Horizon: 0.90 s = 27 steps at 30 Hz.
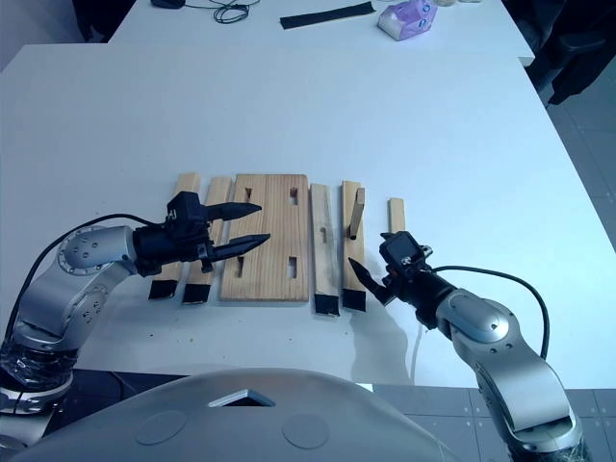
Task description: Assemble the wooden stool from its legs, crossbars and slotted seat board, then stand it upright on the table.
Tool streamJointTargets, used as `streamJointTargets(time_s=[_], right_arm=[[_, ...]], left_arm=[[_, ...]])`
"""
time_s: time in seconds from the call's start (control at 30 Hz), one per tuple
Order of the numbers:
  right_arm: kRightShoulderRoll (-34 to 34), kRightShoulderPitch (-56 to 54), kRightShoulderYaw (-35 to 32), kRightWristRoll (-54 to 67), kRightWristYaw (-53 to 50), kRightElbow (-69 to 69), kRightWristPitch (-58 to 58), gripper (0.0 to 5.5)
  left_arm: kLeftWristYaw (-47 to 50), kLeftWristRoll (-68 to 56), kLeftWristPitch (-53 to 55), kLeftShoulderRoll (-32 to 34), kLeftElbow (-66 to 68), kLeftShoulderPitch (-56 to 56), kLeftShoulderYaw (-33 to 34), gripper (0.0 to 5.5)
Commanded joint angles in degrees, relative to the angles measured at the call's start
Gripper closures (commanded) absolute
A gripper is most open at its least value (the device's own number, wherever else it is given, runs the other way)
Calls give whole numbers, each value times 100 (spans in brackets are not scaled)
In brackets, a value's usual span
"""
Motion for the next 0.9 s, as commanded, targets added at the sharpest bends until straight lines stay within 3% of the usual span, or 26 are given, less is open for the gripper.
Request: streamJointTargets(time_s=[0.03,0.33,0.6,0.9], right_arm=[[171,3,108,-69,-226,-228,330,159],[537,-223,364,-77,-458,-405,775,159],[332,-67,1075,-817,-644,-111,358,159],[376,-7,1265,-1290,-727,165,64,159]], left_arm=[[65,1,52,63,-104,44,37,302],[159,-6,70,21,-133,25,-6,302],[142,-23,86,-7,-110,-48,-31,302],[147,-3,70,-10,-119,-15,-38,302]])
